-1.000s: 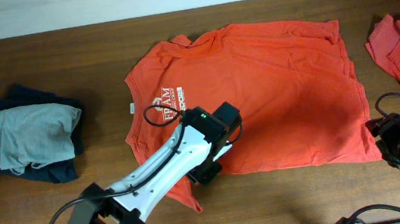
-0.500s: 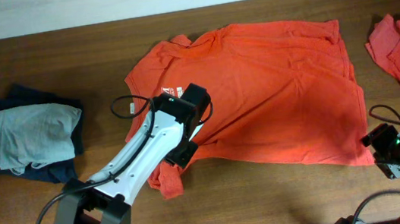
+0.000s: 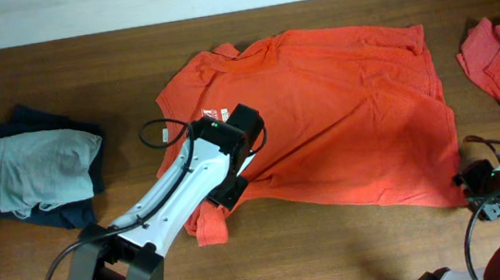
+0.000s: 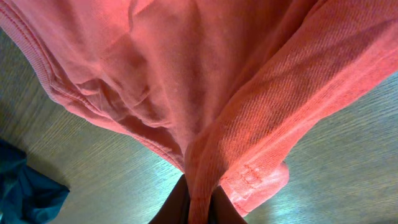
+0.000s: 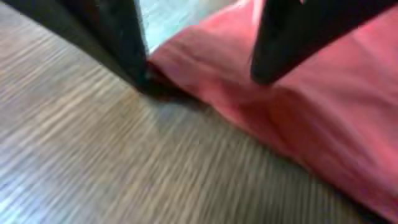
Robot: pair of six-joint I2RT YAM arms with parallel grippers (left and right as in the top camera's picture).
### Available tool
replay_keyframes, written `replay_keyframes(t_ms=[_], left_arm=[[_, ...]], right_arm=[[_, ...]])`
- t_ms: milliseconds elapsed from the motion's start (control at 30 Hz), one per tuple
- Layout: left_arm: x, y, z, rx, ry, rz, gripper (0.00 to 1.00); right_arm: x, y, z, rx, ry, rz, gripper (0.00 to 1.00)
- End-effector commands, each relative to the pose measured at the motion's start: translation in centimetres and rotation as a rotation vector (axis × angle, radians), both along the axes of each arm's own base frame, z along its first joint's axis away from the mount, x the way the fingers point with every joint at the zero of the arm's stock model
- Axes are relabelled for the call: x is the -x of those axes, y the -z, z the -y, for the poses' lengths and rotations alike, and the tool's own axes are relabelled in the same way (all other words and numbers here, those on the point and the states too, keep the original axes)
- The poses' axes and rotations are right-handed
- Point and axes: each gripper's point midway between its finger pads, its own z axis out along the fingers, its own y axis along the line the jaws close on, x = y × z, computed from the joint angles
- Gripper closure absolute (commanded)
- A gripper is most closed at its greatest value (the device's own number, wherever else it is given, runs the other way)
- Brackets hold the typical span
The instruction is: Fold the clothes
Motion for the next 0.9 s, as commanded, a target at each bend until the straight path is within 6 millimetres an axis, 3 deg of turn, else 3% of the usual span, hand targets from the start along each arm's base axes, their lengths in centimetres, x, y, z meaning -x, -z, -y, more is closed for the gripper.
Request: replay_keyframes(t_ms=[0, 100, 200, 600, 700, 867], left_arm=[[-0.3, -0.6, 0.2, 0.023, -0.014, 0.021, 0.91], [-0.3, -0.6, 0.2, 0.022, -0.014, 0.021, 0.91], [-0.2, -0.7, 0.1, 0.018, -0.014, 0.015, 0.91], [0.1, -1.6, -0.1, 0.005, -0.014, -0.003, 0.92], [-0.2, -2.1, -0.3, -0.01, -0.012, 0.013, 0.94], [-3.2, -3.3, 0.0, -0.021, -0.002, 0.149, 0.94]], right_arm=[[1.0, 1.8, -0.8, -0.03, 0.005, -0.057, 0.6], [1.2, 1.6, -1.1, -0.044, 0.004, -0.061, 0.79], [1.6, 0.1, -1.5, -0.048, 0.004, -0.065, 0.87], [1.5, -10.0, 0.3, 0.212, 0.021, 0.098, 0.87], [1.4, -11.1, 0.4, 0.235, 0.022, 0.124, 0.87], [-0.2, -11.4, 0.3, 0.209, 0.006, 0.197, 0.86]])
